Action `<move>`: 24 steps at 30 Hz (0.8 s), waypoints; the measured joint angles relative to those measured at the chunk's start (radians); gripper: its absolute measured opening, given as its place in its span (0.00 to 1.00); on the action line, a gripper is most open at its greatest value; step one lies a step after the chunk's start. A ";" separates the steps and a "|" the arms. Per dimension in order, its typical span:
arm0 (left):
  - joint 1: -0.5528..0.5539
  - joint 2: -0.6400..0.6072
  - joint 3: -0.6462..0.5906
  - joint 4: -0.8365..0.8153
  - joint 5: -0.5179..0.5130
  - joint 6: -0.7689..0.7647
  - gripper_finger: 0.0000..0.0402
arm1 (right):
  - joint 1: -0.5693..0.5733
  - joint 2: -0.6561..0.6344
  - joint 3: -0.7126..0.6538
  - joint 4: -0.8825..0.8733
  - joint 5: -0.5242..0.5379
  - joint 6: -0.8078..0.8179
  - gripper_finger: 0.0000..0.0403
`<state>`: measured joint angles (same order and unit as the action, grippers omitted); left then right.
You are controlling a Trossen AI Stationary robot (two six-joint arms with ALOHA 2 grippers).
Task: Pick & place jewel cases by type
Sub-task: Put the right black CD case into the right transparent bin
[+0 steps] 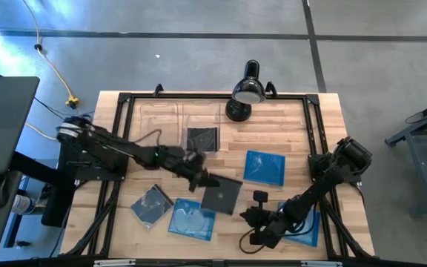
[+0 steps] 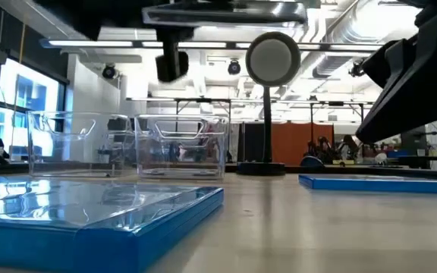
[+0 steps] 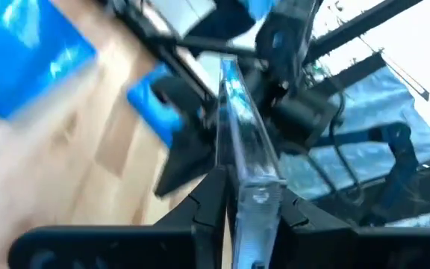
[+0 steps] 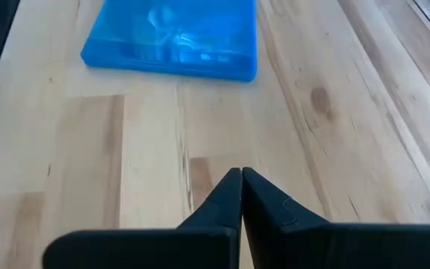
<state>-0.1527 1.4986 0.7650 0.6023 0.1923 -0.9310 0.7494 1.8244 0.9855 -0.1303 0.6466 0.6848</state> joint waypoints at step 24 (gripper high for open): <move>0.759 -0.256 0.002 -0.437 0.146 0.116 0.11 | -0.038 0.000 0.000 -0.025 -0.043 -0.008 0.00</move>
<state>0.6058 1.2430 0.7666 0.1648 0.3384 -0.8155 0.7113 1.8244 0.9855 -0.1556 0.6033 0.6772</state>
